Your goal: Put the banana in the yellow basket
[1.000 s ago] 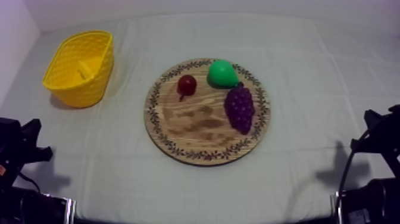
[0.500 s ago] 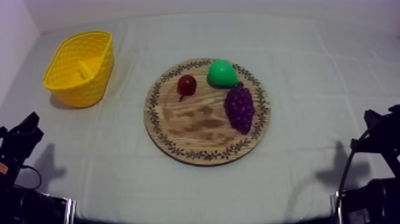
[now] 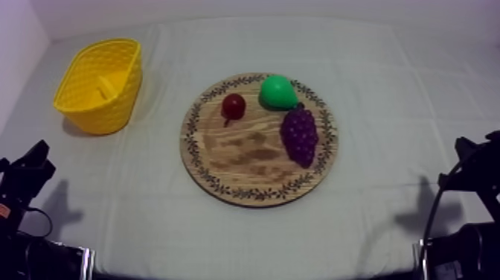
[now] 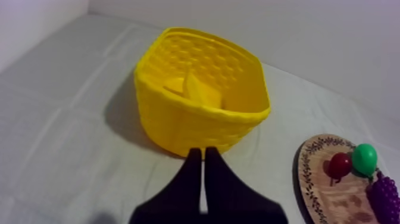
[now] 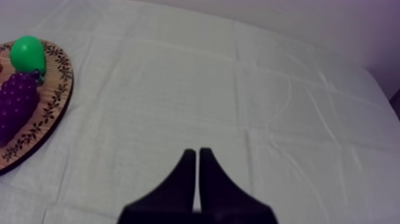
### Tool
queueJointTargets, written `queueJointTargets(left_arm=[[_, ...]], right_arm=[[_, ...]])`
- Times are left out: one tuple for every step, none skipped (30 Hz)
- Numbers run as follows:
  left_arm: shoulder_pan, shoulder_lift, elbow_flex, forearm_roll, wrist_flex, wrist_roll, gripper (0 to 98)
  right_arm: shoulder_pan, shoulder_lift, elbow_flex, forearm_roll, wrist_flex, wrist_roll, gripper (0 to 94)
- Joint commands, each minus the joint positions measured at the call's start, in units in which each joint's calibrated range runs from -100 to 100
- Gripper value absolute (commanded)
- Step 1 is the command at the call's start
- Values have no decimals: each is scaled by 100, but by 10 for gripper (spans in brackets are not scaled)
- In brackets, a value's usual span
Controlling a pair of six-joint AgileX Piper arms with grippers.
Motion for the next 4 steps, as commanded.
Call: queueJointTargets(left_arm=[[0,-3,1,-1,-7,-3,1],[0,-3,1,-1,-7,-2,1],[0,-3,1,-1,-7,-1,1],[0,-3,1,-1,-7,-1,1]], right_arm=[[-1,-2,2,1,-6,0,3],[-1,-2,2,1,-6,0,3],[-1,-2,2,1,-6,0,3],[-1,-2,2,1,-6,0,3]])
